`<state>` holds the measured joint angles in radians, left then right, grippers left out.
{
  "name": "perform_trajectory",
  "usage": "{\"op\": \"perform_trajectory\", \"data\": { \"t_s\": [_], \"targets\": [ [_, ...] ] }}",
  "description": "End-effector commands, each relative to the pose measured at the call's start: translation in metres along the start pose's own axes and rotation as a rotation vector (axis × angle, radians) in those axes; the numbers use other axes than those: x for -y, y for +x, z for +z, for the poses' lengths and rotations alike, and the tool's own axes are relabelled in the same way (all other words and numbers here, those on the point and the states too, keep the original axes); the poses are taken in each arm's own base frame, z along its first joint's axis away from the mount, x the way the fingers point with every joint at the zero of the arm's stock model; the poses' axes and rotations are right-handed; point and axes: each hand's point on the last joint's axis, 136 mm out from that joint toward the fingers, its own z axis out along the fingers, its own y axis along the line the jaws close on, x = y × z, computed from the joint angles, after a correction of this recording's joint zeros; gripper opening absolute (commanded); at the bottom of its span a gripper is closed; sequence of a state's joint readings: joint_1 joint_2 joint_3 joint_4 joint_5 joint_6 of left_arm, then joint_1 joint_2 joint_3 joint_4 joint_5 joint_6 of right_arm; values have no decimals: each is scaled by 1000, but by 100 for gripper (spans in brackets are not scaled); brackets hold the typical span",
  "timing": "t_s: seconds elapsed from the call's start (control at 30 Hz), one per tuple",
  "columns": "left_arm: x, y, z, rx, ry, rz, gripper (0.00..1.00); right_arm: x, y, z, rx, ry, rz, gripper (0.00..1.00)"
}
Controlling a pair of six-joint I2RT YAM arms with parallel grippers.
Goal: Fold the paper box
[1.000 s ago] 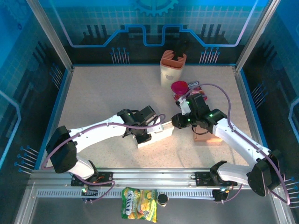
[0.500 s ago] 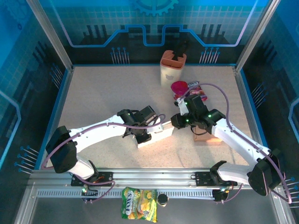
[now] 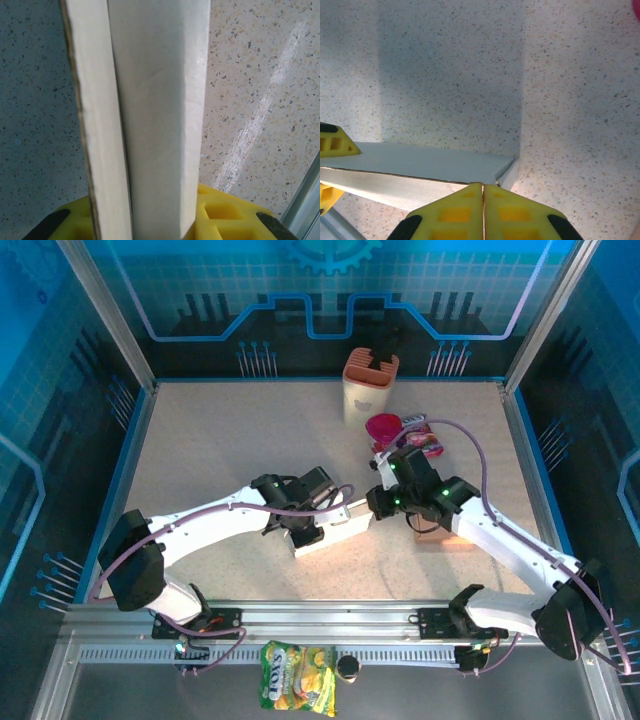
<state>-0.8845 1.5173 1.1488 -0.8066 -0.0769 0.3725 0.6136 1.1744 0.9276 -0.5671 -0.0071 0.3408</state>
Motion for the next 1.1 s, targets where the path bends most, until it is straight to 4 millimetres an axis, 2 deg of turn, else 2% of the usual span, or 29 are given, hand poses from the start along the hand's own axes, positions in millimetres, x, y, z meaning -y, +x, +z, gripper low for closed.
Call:
{"op": "perform_trajectory", "data": {
  "t_s": [0.0, 0.1, 0.27, 0.57, 0.67, 0.83, 0.97, 1.07],
  "targets": [
    [4, 9, 2, -36, 24, 10, 25, 7, 16, 0, -32, 68, -8, 7],
    [3, 8, 1, -29, 24, 1, 25, 7, 15, -2, 2, 96, -18, 5],
    [1, 6, -2, -13, 36, -29, 26, 13, 29, 3, 32, 130, -17, 0],
    [-2, 4, -5, -2, 31, -46, 32, 11, 33, 8, 76, 136, -8, 0],
    [-8, 4, -6, 2, -2, -60, 43, 10, 33, 7, 83, 150, -7, 0],
    [-19, -5, -22, 82, -63, -122, 53, 9, 32, 4, 93, 165, 6, 0],
    [-14, -9, -33, 143, -45, -159, 55, 3, 29, 1, 104, 163, 9, 0],
    [-5, -10, -36, 173, -4, -152, 51, 2, 24, -3, 117, 171, 10, 0]
  ]
}}
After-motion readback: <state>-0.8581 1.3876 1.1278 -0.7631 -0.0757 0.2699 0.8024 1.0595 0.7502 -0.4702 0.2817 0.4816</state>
